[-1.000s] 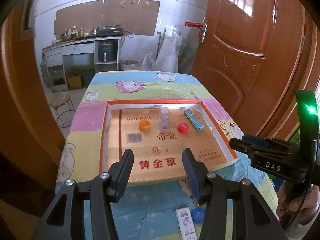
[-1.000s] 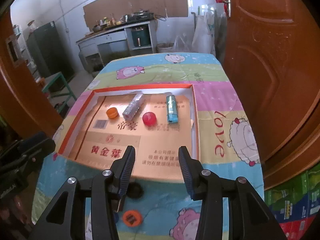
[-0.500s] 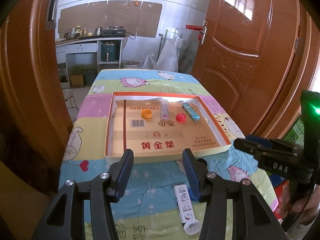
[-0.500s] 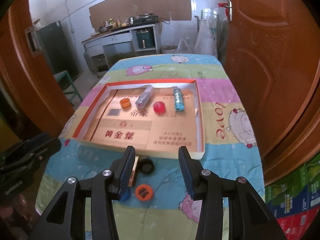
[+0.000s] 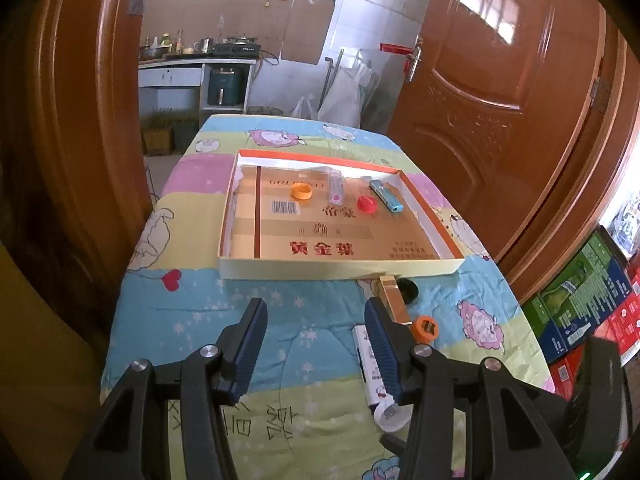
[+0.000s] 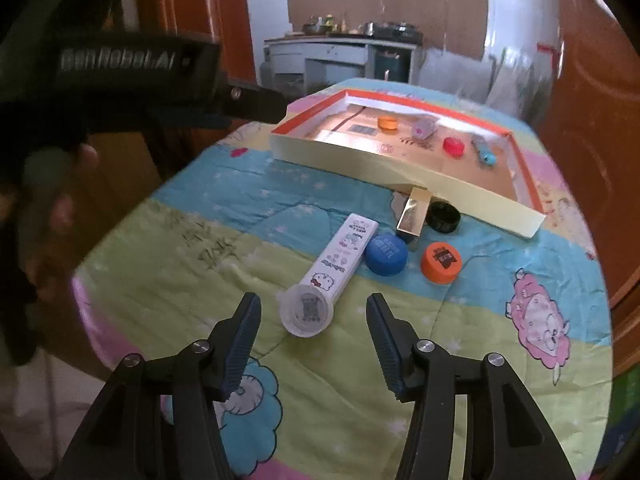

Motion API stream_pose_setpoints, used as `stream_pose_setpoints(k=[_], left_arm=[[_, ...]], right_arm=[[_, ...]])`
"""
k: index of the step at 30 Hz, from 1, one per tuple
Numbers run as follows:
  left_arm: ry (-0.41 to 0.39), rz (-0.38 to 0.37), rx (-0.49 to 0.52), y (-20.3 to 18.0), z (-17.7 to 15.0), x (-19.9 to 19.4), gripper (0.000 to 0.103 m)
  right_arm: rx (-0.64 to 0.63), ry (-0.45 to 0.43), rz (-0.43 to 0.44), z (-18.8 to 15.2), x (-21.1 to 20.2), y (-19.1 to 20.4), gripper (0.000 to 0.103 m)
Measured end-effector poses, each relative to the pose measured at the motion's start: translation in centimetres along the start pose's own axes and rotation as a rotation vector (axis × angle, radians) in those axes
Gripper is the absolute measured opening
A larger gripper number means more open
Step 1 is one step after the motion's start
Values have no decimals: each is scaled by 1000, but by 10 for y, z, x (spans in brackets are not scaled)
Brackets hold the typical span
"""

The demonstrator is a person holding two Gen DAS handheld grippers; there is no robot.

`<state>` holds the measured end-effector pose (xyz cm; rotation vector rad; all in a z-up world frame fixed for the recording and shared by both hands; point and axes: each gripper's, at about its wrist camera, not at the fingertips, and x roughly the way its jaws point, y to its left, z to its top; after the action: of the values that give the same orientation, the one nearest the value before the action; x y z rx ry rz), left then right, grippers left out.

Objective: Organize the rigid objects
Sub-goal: 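Withdraw both tools from the box toward the remaining items, then grasp the clear white cap with the right gripper while the left grasps the Hello Kitty box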

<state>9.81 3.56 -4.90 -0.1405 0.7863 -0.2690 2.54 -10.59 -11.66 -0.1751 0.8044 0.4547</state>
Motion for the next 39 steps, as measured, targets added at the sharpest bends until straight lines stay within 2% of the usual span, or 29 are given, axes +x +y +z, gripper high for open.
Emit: stream_pose_setpoints(k=[4, 7, 9, 10, 16, 20, 25, 32, 36, 38, 39], left_arm=[[2, 1, -4, 3, -2, -1, 51], [3, 3, -12, 5, -4, -1, 51], [6, 3, -17, 6, -5, 1, 51], [8, -1, -18, 7, -6, 2, 51], [20, -72, 17, -5, -14, 11, 51], [66, -81, 79, -27, -26, 26, 51], [126, -45, 114, -51, -43, 49, 51], [182, 47, 134, -65, -59, 77, 51], [154, 79, 116, -59, -61, 75, 36], [144, 77, 109, -55, -61, 74, 26], [137, 76, 111, -53, -61, 74, 26]], right_arm=[[5, -15, -2, -9, 8, 9, 56], [2, -26, -48, -10, 15, 7, 56], [11, -20, -58, -12, 17, 4, 46], [21, -17, -60, -13, 18, 2, 32], [92, -63, -39, -11, 1, -16, 32], [123, -100, -105, -14, -17, -31, 32], [163, -110, -187, -24, -29, -55, 32], [205, -122, -189, -33, -34, -72, 32], [211, -119, -182, -36, -34, -73, 32], [220, -114, -174, -36, -31, -75, 32], [223, -112, -170, -37, -30, -75, 32]])
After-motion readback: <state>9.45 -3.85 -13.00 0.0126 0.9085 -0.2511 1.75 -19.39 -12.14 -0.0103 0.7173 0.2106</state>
